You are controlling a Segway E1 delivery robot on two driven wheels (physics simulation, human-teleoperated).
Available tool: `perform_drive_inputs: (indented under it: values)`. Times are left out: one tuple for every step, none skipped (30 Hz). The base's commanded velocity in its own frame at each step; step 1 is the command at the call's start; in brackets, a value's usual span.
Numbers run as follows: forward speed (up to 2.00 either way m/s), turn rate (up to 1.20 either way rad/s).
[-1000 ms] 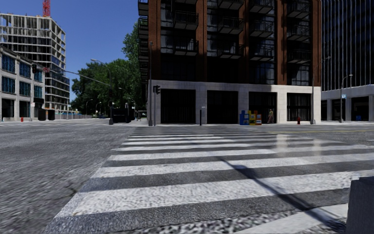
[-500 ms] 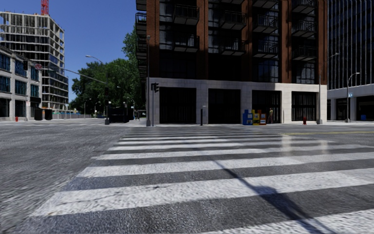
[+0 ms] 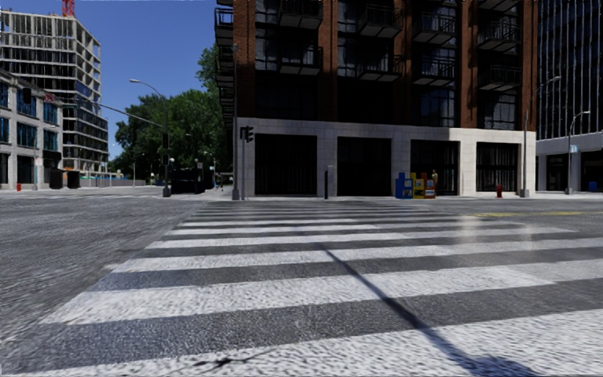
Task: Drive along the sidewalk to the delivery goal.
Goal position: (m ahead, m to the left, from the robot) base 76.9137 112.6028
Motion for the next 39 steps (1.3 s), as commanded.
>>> perform_drive_inputs:
  values:
    - [1.54,0.00]
    - [1.54,0.00]
    - [1.54,0.00]
    - [1.54,0.00]
    - [1.54,0.00]
    - [1.54,0.00]
    - [1.54,0.00]
    - [1.54,0.00]
    - [1.54,0.00]
    - [1.54,0.00]
    - [1.54,0.00]
    - [1.54,0.00]
    - [1.54,0.00]
    - [1.54,0.00]
    - [1.54,0.00]
    - [1.54,0.00]
    - [1.54,0.00]
    - [1.54,0.00]
    - [1.54,0.00]
    - [1.54,0.00]
    - [1.54,0.00]
    - [1.54,0.00]
    - [1.54,0.00]
    - [1.54,0.00]
    - [1.54,0.00]
    - [1.54,0.00]
    - [1.54,0.00]
    - [1.54,0.00]
    - [1.54,0.00]
    - [2.00,0.00]
    - [2.00,0.00]
    - [2.00,0.00]
    - [2.00,0.00]
    - [2.00,0.00]
    - [2.00,0.00]
    - [2.00,0.00]
    - [2.00,0.00]
    - [2.00,0.00]
    - [2.00,0.00]
